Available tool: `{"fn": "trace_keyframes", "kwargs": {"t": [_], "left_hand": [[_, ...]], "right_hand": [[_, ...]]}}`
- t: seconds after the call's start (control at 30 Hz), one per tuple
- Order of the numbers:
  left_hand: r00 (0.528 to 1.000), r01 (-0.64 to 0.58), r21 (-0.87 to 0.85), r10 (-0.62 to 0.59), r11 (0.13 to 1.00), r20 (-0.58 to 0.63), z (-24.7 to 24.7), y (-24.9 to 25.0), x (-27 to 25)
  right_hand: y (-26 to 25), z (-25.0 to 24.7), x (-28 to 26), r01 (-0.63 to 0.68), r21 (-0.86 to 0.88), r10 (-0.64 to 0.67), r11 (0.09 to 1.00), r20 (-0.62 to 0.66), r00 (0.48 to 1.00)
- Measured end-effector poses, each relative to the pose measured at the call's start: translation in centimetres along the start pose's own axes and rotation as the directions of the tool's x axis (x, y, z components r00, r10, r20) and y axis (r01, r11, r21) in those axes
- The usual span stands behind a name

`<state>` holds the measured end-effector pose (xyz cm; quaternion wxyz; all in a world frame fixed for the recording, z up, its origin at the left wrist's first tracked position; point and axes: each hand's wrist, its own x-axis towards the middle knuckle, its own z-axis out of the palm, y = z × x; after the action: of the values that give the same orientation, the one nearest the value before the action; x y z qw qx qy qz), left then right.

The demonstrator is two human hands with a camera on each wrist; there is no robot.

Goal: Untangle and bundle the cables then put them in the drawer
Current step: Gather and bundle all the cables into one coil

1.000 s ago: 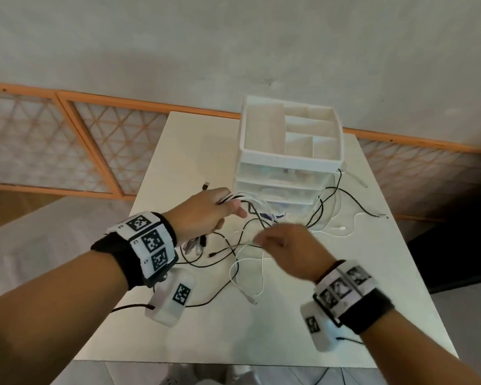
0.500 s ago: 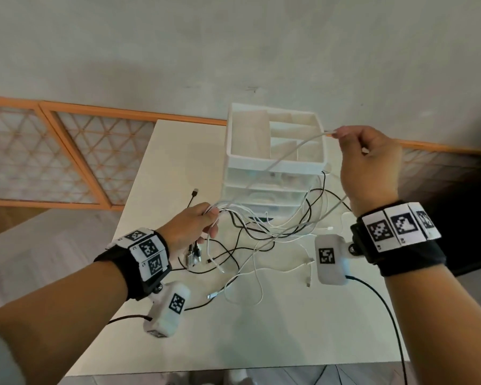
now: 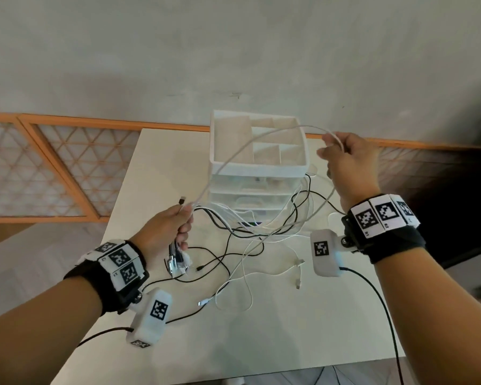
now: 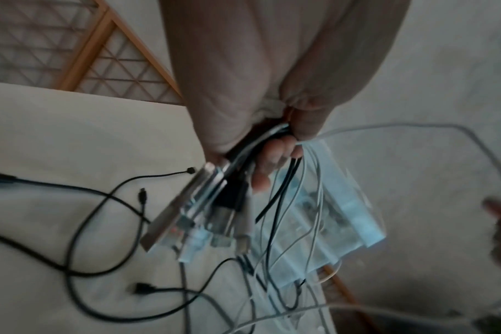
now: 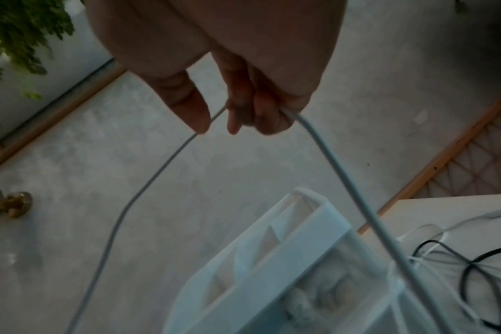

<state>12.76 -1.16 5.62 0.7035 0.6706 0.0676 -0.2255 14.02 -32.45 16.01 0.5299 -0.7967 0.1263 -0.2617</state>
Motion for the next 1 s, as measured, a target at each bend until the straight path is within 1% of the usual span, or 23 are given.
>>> {"fn": "trace_keyframes", "kwargs": {"t": [0.03,0.07,0.1,0.13,0.17,0.2,0.23,0.27,0.3,0.33,0.37,0.4,0.43,0.47,0.5,0.53,0.6,0.7,0.73,0.83,0.93,1.0], "left_hand": [[1.0,-0.018,-0.031,0.018,0.999,0.001,0.2,0.8,-0.2],[0.999,-0.047,-0.05,0.048,0.998,0.011,0.3,1.6,-0.3],[0.996,-0.085,-0.052,0.087,0.995,0.028,0.4,2.4,-0.6],[0.99,-0.13,-0.034,0.132,0.991,0.046,0.6,3.2,-0.8],[0.983,-0.175,0.001,0.175,0.984,0.056,0.7,3.9,-1.0],[0.976,-0.212,0.05,0.209,0.976,0.053,0.7,4.4,-1.1],[0.971,-0.238,0.112,0.235,0.965,0.036,0.6,4.8,-1.0],[0.968,-0.247,0.184,0.249,0.951,0.011,0.4,5.0,-0.7],[0.969,-0.235,0.27,0.247,0.934,-0.014,0.1,4.9,-0.3],[0.972,-0.206,0.363,0.232,0.909,-0.03,-0.2,4.8,0.0],[0.977,-0.173,0.451,0.211,0.876,-0.035,-0.4,4.5,0.3],[0.981,-0.143,0.519,0.189,0.843,-0.035,-0.4,4.2,0.5],[0.984,-0.121,0.559,0.172,0.821,-0.039,-0.2,3.9,0.7],[0.986,-0.104,0.577,0.161,0.81,-0.048,-0.1,3.7,0.9],[0.986,-0.095,0.582,0.155,0.808,-0.054,0.1,3.6,1.0],[0.986,-0.092,0.579,0.153,0.81,-0.059,0.2,3.5,1.1],[0.985,-0.095,0.548,0.157,0.831,-0.067,0.0,3.3,1.5],[0.983,-0.076,0.528,0.152,0.846,-0.101,-0.8,3.0,1.9],[0.982,-0.078,0.515,0.156,0.854,-0.11,-1.0,2.9,2.0],[0.98,-0.071,0.477,0.151,0.876,-0.131,-1.2,2.9,2.3],[0.979,-0.056,0.478,0.143,0.876,-0.148,-1.0,2.8,2.6],[0.977,-0.057,0.46,0.144,0.886,-0.157,-0.7,3.0,2.7]], "right_hand": [[0.7,-0.5,0.3,-0.025,-0.101,0.027,0.995,0.024,0.999],[1.2,-1.1,0.6,-0.032,-0.249,0.045,0.968,0.048,0.998],[1.9,-1.9,1.1,-0.041,-0.414,0.079,0.909,0.075,0.994],[2.6,-2.7,1.6,-0.07,-0.567,0.146,0.821,0.09,0.985],[3.3,-3.6,2.2,-0.108,-0.696,0.225,0.71,0.079,0.971],[3.9,-4.3,2.7,-0.138,-0.797,0.286,0.589,0.045,0.957],[4.2,-4.8,3.2,-0.153,-0.854,0.317,0.497,0.015,0.948],[4.3,-5.2,3.8,-0.16,-0.868,0.341,0.469,0.012,0.94],[3.6,-5.2,4.2,-0.17,-0.853,0.366,0.493,0.026,0.93],[2.6,-5.0,4.4,-0.219,-0.776,0.4,0.592,0.047,0.915],[1.7,-4.8,5.0,-0.278,-0.648,0.422,0.709,0.074,0.904],[0.4,-4.6,5.5,-0.3,-0.516,0.4,0.802,0.093,0.912],[-1.0,-4.2,6.0,-0.257,-0.435,0.337,0.863,0.114,0.935],[-2.1,-3.8,6.3,-0.177,-0.374,0.242,0.911,0.135,0.961],[-3.0,-3.5,6.5,-0.086,-0.315,0.132,0.945,0.125,0.983],[-3.8,-3.1,6.6,-0.018,-0.256,0.044,0.967,0.098,0.994],[-4.5,-2.5,6.5,0.096,-0.225,-0.083,0.97,0.066,0.994],[-5.2,-2.2,6.1,0.224,-0.214,-0.232,0.951,-0.016,0.972],[-5.5,-2.2,6.1,0.254,-0.223,-0.265,0.941,-0.018,0.964],[-5.6,-2.2,6.2,0.285,-0.197,-0.281,0.938,0.048,0.959],[-5.4,-2.0,6.4,0.312,-0.099,-0.308,0.945,0.052,0.95],[-5.1,-2.3,6.9,0.315,-0.086,-0.308,0.945,0.08,0.948]]}}
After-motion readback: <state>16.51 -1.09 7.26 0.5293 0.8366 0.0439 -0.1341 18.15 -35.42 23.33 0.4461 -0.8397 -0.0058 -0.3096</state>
